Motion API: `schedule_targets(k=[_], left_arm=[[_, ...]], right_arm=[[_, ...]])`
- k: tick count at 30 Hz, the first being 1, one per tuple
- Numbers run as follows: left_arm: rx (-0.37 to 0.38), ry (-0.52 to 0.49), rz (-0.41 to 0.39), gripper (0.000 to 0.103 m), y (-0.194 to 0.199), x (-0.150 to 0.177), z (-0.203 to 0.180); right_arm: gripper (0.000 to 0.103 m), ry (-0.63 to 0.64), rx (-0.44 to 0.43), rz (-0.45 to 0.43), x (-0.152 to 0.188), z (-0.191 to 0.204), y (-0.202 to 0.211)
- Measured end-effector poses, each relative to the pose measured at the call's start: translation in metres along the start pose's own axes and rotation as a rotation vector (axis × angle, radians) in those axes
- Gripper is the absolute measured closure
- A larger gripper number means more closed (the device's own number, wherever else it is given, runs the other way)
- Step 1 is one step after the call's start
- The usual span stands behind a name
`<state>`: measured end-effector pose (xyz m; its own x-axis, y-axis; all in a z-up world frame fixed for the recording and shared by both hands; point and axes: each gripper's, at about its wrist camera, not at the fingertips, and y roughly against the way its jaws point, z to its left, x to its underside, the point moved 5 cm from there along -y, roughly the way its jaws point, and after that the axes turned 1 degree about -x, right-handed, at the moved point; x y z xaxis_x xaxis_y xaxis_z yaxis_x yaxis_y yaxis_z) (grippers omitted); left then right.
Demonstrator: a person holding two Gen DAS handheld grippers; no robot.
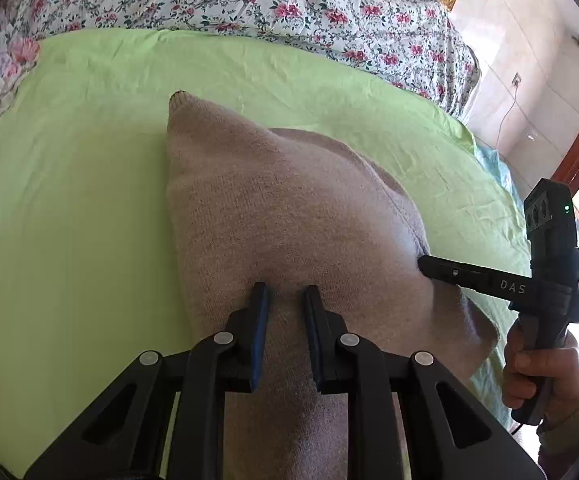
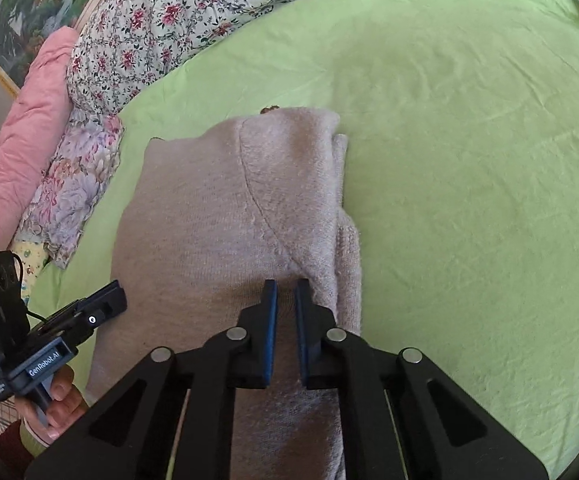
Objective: Fold small clothes
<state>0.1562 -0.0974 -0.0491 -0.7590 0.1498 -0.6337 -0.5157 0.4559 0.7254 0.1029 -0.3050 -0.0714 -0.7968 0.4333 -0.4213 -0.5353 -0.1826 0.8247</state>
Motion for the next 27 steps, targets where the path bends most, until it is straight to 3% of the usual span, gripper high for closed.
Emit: schedule_targets(k=[7, 12, 16, 22, 27], left_arm=[[0.064, -0.020, 0.001, 0.085, 0.047, 0.029, 0.003], [0.115, -0.027, 0.040, 0.085, 0.065, 0.061, 0.000], [0.089, -0.034, 0.084, 0.085, 0.055, 0.081, 0.002], [0.054, -0.069, 0.104, 0.085, 0.038, 0.087, 0.000], [0.041, -0.065, 0.098, 0.084, 0.041, 0.090, -0.002]], right_arm=[[0.090, 0.017, -0.024, -0.048, 0.011, 0.017, 0.036], [0.088, 0.082, -0.047, -0.033, 0.038, 0.035, 0.055], [0.076, 0.105, -0.004, 0.003, 0.064, 0.032, 0.056], [0.076, 0.122, 0.073, -0.013, 0.074, 0.013, 0.053], [0.076, 0.095, 0.059, -0.017, 0.073, 0.008, 0.054]])
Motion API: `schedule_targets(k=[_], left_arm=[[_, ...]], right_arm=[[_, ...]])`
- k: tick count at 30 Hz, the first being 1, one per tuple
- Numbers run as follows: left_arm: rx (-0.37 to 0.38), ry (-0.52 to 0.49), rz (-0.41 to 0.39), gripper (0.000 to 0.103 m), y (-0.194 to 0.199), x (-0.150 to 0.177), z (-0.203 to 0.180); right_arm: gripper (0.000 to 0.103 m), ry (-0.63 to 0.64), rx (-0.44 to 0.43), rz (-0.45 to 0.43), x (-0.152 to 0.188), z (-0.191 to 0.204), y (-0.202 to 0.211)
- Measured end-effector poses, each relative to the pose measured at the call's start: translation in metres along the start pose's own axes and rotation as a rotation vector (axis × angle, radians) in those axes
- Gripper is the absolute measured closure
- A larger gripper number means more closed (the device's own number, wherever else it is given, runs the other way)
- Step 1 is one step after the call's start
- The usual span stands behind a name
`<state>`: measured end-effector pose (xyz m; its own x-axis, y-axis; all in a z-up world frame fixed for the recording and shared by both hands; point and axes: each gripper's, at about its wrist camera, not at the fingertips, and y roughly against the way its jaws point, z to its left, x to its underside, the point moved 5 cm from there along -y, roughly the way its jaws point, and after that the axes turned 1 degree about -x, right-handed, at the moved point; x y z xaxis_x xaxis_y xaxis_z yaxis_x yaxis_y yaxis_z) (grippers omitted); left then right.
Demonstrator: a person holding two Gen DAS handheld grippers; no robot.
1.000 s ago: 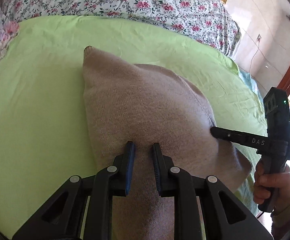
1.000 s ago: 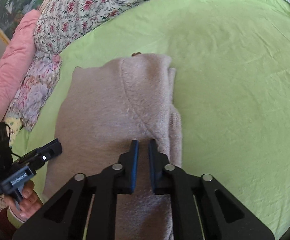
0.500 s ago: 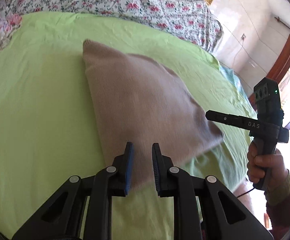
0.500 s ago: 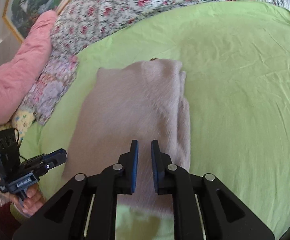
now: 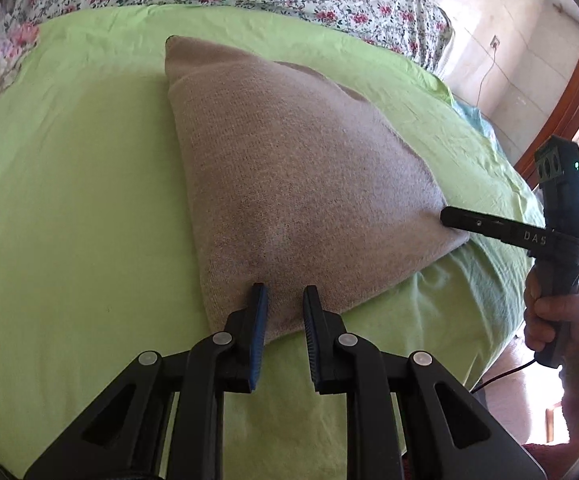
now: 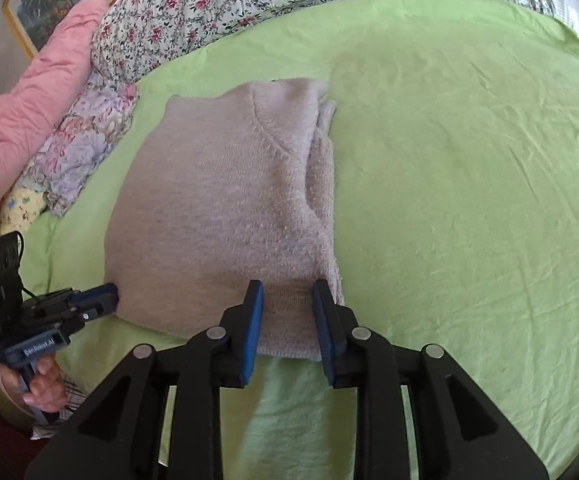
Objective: Fold small clothes
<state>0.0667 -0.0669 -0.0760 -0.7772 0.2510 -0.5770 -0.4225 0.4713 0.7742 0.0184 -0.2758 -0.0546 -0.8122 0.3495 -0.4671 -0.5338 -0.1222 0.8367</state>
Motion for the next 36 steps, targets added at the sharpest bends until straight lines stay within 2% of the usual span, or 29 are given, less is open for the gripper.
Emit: schedule_targets(k=[5, 7, 9, 11, 14, 17, 19, 21, 25, 27, 29, 32, 34, 36], left_arm=[[0.010, 0.027, 0.018, 0.083, 0.003, -0.004, 0.003], [0.010, 0.019, 0.014, 0.079, 0.011, -0.012, 0.000], [-0.001, 0.015, -0.013, 0.064, 0.021, -0.024, 0.001], [-0.025, 0.027, -0.045, 0.055, 0.027, -0.040, 0.007], [-0.042, 0.061, -0.075, 0.055, 0.028, -0.068, 0.018], [-0.077, 0.089, -0.074, 0.052, 0.019, -0.090, 0.029], [-0.093, 0.109, -0.072, 0.051, 0.009, -0.104, 0.038], [-0.067, 0.145, -0.054, 0.043, -0.005, -0.119, 0.049], [0.076, 0.261, -0.009, 0.037, -0.042, -0.152, 0.080], [0.123, 0.310, 0.017, 0.031, -0.062, -0.167, 0.097], [0.146, 0.347, 0.030, 0.031, -0.080, -0.182, 0.110], [0.128, 0.364, 0.042, 0.034, -0.102, -0.201, 0.123], [0.120, 0.360, 0.038, 0.046, -0.113, -0.212, 0.128], [0.103, 0.363, 0.048, 0.071, -0.123, -0.219, 0.132]], right_arm=[[0.076, -0.023, -0.010, 0.003, 0.002, -0.001, 0.005], [0.076, -0.045, -0.025, 0.002, -0.001, 0.001, 0.008], [0.075, -0.043, -0.039, -0.015, -0.009, 0.005, 0.014], [0.071, -0.030, -0.033, -0.037, -0.021, 0.009, 0.019], [0.068, -0.029, -0.039, -0.074, -0.044, 0.012, 0.021], [0.067, -0.027, -0.043, -0.088, -0.063, 0.017, 0.015], [0.062, -0.029, -0.051, -0.094, -0.071, 0.020, 0.011], [0.056, -0.034, -0.056, -0.094, -0.077, 0.022, 0.006], [0.056, -0.036, -0.082, -0.087, -0.084, 0.024, 0.000], [0.056, -0.033, -0.100, -0.082, -0.084, 0.026, -0.003], [0.056, -0.039, -0.109, -0.072, -0.083, 0.026, -0.009], [0.056, -0.051, -0.121, -0.050, -0.082, 0.022, -0.019], [0.056, -0.061, -0.131, -0.039, -0.081, 0.020, -0.025], [0.056, -0.055, -0.136, -0.038, -0.084, 0.020, -0.030]])
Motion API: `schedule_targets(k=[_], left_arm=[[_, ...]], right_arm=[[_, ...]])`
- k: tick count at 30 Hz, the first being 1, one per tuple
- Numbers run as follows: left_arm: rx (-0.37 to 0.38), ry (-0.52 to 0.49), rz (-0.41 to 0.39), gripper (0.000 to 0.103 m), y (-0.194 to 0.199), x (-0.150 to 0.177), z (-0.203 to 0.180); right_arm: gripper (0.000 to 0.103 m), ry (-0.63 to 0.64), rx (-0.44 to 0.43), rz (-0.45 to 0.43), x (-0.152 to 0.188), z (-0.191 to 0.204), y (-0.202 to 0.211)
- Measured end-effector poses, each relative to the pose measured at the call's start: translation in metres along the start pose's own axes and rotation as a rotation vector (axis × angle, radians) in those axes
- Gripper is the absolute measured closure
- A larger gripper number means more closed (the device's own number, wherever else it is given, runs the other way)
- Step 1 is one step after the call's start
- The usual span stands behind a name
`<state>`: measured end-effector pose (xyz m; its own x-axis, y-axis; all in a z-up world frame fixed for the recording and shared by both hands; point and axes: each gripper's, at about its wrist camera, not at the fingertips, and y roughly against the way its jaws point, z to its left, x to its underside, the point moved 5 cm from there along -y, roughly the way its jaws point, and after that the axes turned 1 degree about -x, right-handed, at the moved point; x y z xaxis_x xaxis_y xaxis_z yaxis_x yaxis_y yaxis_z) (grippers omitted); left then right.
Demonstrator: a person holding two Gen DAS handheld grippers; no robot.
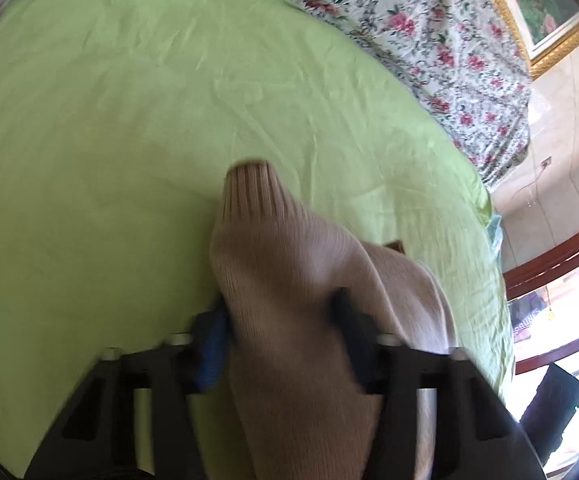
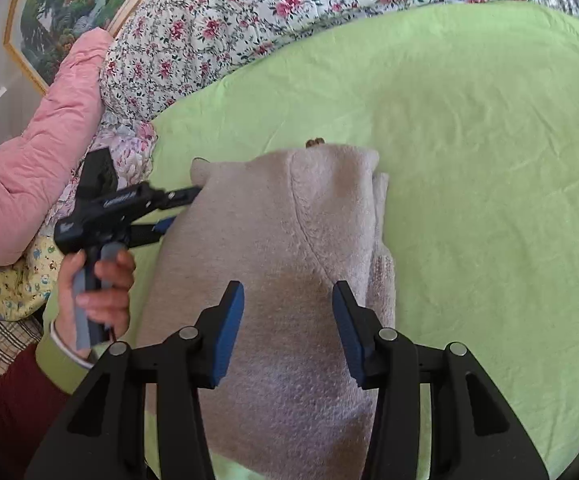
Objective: Fold small clothes
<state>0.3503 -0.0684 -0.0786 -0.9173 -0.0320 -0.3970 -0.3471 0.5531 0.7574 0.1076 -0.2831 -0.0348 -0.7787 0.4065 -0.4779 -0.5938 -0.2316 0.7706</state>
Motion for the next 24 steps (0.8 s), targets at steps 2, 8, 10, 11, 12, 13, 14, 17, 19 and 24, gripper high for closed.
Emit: schedule_targets(k=[2, 8, 10, 11, 12, 13, 14, 17, 19, 24], left_arm=[[-0.018, -0.012, -0.017, 0.085, -0.005, -0.006, -0.001], [-0.112, -0.079, -0.102, 0.100, -0.003, -0.019, -0.006], [-0.120, -0.060, -0.108, 0.100, -0.005, -0.023, 0.001], [-0.126, -0.044, -0.113, 0.100, -0.007, -0.027, 0.006], [-0.128, -0.032, -0.113, 0.100, -0.008, -0.029, 0.010], [-0.121, -0.021, -0.112, 0.099, -0.009, -0.031, 0.014], [-0.124, -0.018, -0.116, 0.099, -0.008, -0.032, 0.015], [-0.135, -0.026, -0.134, 0.098, 0.001, -0.032, 0.015], [-0.153, -0.027, -0.152, 0.096, 0.012, -0.031, 0.014], [-0.174, -0.031, -0.221, 0.095, 0.054, -0.026, 0.011]], right_arm=[[0.056, 0.014, -0.002, -0.005, -0.005, 0.001, -0.003], [0.056, 0.023, 0.010, -0.040, -0.032, -0.007, -0.018], [0.056, -0.007, 0.029, -0.031, -0.039, -0.016, -0.028], [0.056, -0.024, 0.030, -0.032, -0.041, -0.020, -0.030], [0.056, -0.037, 0.025, -0.035, -0.043, -0.023, -0.032], [0.056, -0.046, 0.030, -0.038, -0.046, -0.025, -0.033], [0.056, -0.051, 0.040, -0.041, -0.048, -0.026, -0.033], [0.056, -0.056, 0.043, -0.053, -0.048, -0.024, -0.026], [0.056, -0.047, 0.041, -0.061, -0.046, -0.021, -0.018], [0.056, -0.023, 0.028, -0.080, -0.036, -0.005, 0.007]])
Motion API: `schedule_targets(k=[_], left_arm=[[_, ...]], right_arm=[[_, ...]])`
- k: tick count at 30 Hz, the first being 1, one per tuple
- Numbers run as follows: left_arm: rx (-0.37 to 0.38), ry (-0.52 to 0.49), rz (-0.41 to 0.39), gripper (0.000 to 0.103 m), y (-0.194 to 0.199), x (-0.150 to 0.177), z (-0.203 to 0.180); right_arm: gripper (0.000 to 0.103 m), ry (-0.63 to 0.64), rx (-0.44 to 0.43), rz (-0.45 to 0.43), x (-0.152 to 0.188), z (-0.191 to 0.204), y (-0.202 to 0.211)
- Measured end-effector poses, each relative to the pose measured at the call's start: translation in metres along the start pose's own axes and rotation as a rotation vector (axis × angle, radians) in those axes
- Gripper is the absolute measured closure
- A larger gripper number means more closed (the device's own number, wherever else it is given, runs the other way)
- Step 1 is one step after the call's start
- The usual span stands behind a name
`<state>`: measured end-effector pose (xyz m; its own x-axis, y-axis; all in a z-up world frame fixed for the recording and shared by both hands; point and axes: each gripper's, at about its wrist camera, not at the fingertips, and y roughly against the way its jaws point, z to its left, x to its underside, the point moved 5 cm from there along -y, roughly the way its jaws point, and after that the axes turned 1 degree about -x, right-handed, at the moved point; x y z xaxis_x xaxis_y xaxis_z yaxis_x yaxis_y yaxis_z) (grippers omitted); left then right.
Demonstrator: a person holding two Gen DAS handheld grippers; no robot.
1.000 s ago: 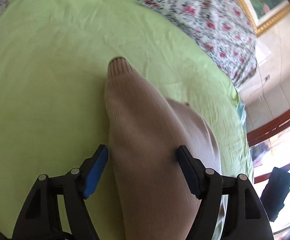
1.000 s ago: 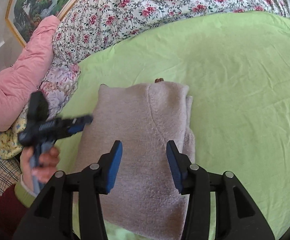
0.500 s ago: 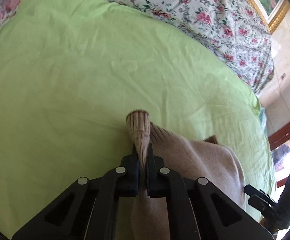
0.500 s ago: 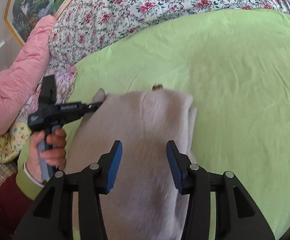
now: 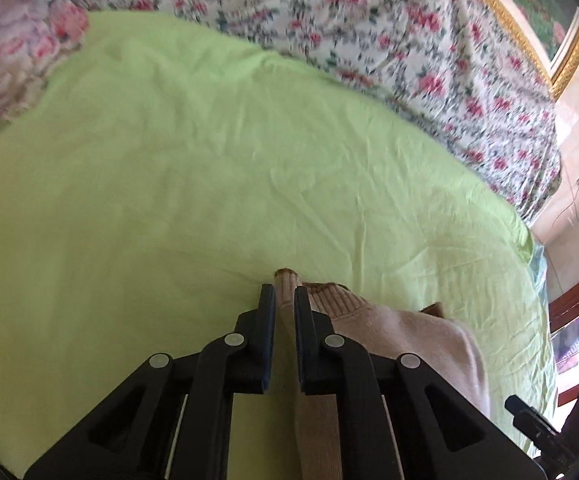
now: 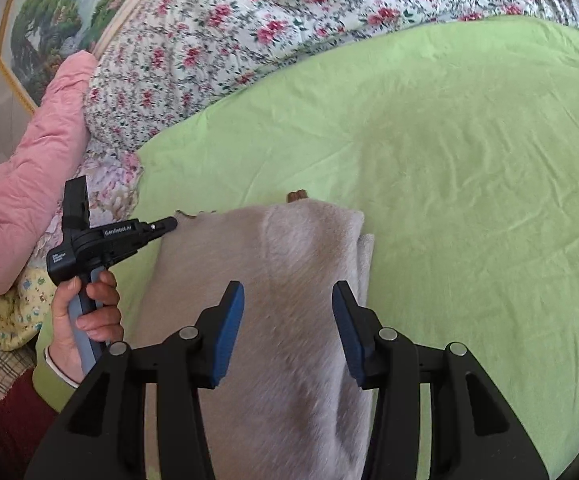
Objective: Fold small clothes
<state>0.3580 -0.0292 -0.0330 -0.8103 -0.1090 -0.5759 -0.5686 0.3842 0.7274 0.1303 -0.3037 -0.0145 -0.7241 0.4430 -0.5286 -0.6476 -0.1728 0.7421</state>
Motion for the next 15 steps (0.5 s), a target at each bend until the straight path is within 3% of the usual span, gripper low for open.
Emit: schedule_targets(k=[4, 8, 12, 15], left_arm=[[0.021, -0.019, -0.016, 0.091, 0.033, 0.014, -0.005], [0.045, -0.059, 0.002, 0.090, 0.061, 0.052, -0.017], [0.052, -0.082, 0.032, 0.073, 0.081, 0.103, -0.027], [0.030, -0.109, 0.038, 0.067, 0.095, 0.141, -0.032]], right_arm=[[0.056, 0.019, -0.014, -0.009, 0.014, 0.014, 0.016], [0.056, 0.014, -0.022, -0.007, 0.030, 0.019, 0.026], [0.056, 0.024, -0.007, 0.008, 0.051, 0.022, 0.033], [0.056, 0.038, 0.012, 0.020, 0.064, 0.022, 0.038]])
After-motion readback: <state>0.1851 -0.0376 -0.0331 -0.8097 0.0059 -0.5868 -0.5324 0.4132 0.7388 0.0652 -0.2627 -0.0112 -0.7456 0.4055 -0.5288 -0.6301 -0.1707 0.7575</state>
